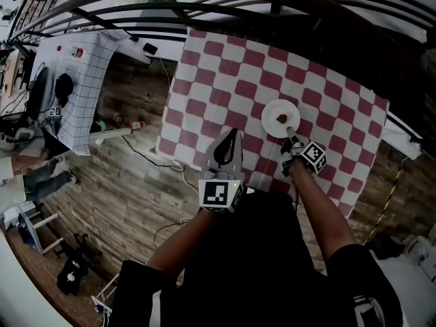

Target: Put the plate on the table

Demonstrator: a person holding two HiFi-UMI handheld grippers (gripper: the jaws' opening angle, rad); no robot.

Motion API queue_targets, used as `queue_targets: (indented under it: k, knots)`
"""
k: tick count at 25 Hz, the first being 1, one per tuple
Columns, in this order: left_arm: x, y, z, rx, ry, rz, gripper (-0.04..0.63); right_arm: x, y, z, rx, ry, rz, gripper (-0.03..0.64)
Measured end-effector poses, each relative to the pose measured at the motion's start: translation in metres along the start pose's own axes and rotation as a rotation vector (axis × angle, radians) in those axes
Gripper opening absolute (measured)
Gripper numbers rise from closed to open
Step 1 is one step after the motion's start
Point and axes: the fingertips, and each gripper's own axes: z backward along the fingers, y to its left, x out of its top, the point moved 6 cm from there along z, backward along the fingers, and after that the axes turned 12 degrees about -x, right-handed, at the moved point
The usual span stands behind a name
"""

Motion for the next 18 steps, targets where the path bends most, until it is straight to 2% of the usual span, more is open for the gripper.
queue_targets:
  k: [12, 18]
  knots:
    - [-0.005, -0.007, 0.004, -0.028, -0.005, 0.021, 0.011, 0.001, -0.003, 0.001, -0.04, -0.034, 0.017, 0.02]
    - [-0.001, -0.012, 0.009, -0.01, 0.013, -0.002, 0.011, -0.003, 0.001, 0.002, -0.064, -0.033, 0.011, 0.132]
